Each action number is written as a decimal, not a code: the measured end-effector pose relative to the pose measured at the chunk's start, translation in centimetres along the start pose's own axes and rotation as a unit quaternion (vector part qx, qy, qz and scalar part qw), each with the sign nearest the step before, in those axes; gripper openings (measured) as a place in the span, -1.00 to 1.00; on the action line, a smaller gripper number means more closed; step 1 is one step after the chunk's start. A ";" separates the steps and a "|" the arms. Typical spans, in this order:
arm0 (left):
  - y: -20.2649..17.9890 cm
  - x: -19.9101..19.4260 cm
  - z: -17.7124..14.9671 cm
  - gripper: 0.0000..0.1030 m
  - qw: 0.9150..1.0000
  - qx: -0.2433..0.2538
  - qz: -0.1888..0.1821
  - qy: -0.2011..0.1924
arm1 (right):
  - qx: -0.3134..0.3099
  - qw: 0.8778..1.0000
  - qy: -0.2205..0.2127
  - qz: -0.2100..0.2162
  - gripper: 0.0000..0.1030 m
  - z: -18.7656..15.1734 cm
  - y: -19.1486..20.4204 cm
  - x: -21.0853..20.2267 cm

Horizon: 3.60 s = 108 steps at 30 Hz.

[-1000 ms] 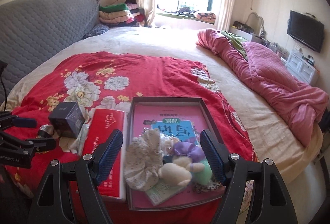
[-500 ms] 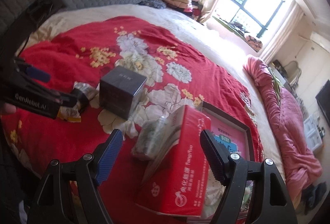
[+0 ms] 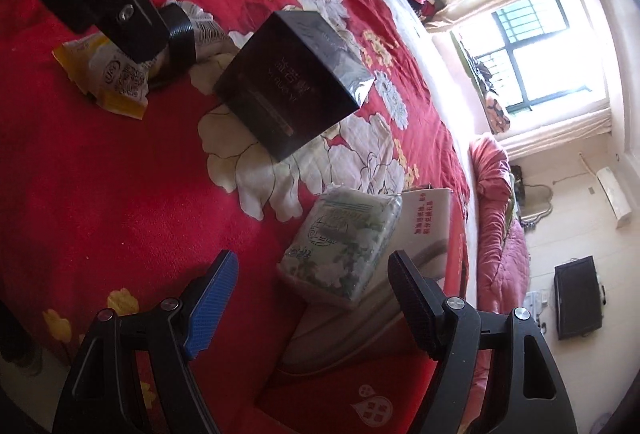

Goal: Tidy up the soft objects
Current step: 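Grasp the yellow snack bag with the left tool while the right tool grasps the green-white pack, then carry the snack bag and green-white pack over the pink box lid with both tools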

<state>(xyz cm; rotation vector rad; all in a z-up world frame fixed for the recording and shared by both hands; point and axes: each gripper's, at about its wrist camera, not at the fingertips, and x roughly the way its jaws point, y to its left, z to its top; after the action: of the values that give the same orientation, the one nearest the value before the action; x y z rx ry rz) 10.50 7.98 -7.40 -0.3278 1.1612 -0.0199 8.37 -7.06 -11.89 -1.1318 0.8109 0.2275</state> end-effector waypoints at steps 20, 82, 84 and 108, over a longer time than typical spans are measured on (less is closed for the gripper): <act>-1.1 4.5 1.6 0.70 0.998 0.050 0.016 0.029 | -0.008 0.999 -0.025 -0.042 -0.02 0.7 -1.2 4.0; -31.6 -4.2 1.9 -0.26 0.972 0.213 -0.066 -0.069 | 0.462 0.872 -0.165 0.004 -0.09 -22.1 -24.9 -5.9; -32.3 -3.6 1.8 -0.26 0.971 0.219 -0.065 -0.065 | 0.473 0.866 -0.160 0.005 -0.09 -23.1 -25.4 -5.4; -35.5 5.0 0.4 -0.25 0.964 0.259 -0.051 0.023 | 0.499 0.854 -0.098 0.108 -0.08 -26.3 -24.6 1.6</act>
<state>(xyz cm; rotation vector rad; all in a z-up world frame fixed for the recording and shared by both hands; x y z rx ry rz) 18.33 -26.65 -2.35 0.0783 1.1389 -0.4178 10.87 -41.08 -0.19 -0.0270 0.7194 0.0750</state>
